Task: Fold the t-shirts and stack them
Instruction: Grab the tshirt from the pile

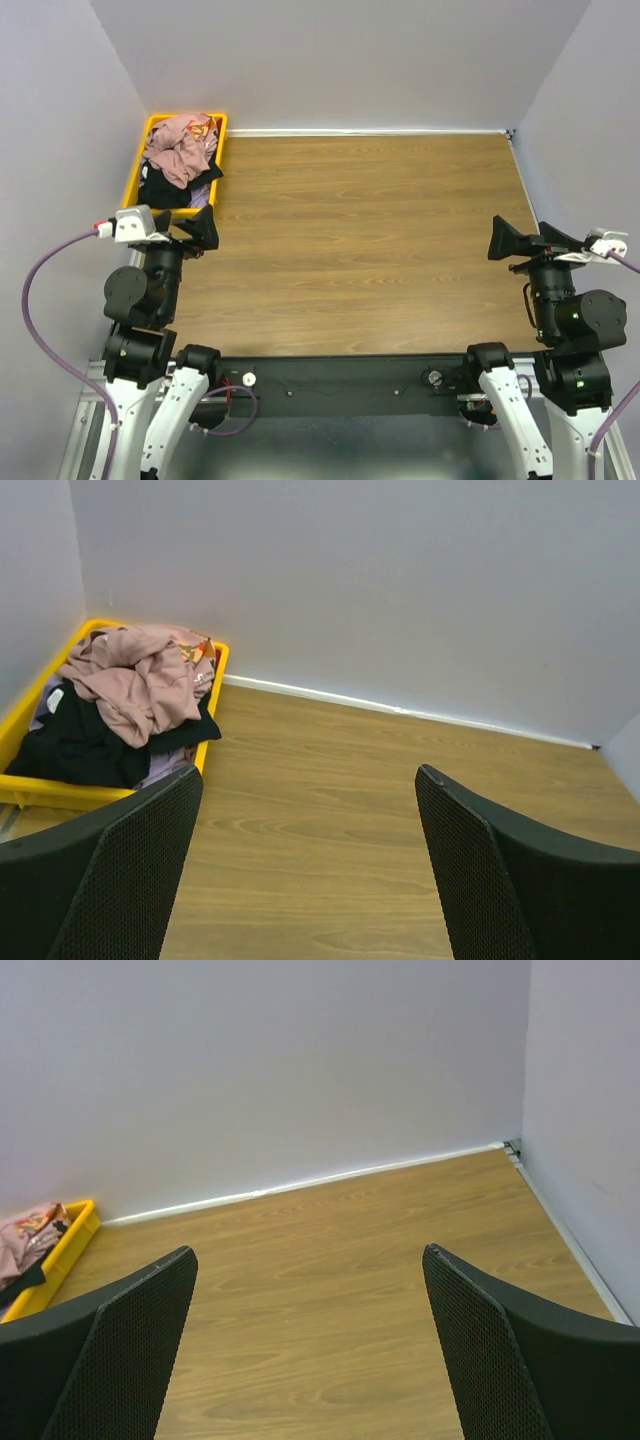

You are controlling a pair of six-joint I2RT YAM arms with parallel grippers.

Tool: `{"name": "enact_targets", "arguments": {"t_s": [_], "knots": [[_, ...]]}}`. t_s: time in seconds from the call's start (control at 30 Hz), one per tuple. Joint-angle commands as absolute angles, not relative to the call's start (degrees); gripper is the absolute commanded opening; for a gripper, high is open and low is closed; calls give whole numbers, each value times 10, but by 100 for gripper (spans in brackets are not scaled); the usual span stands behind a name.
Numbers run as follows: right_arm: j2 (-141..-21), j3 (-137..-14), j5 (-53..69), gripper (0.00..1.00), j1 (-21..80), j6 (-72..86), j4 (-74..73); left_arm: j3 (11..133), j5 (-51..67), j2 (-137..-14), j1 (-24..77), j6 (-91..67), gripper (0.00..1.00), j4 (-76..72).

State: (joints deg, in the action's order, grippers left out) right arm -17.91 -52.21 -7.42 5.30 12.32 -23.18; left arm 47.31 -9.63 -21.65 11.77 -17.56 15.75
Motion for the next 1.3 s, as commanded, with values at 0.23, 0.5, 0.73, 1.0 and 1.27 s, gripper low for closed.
{"name": "enact_targets", "arguments": {"t_s": [0.23,0.5,0.73,1.0,1.27], "knots": [[-164,-472,-77,100,67,107,-228,521,-190,-455,119,-194,95,107],[-149,-441,-65,100,70,119,-228,626,-224,-734,18,-221,91,33],[-144,-434,-56,100,71,120,-232,773,-227,-934,-44,-243,85,11],[-156,-446,-60,100,70,121,-252,951,-211,-1137,-56,-251,84,66],[-156,-447,-47,100,70,137,-272,1052,-213,-1235,-57,-252,37,130]]}}
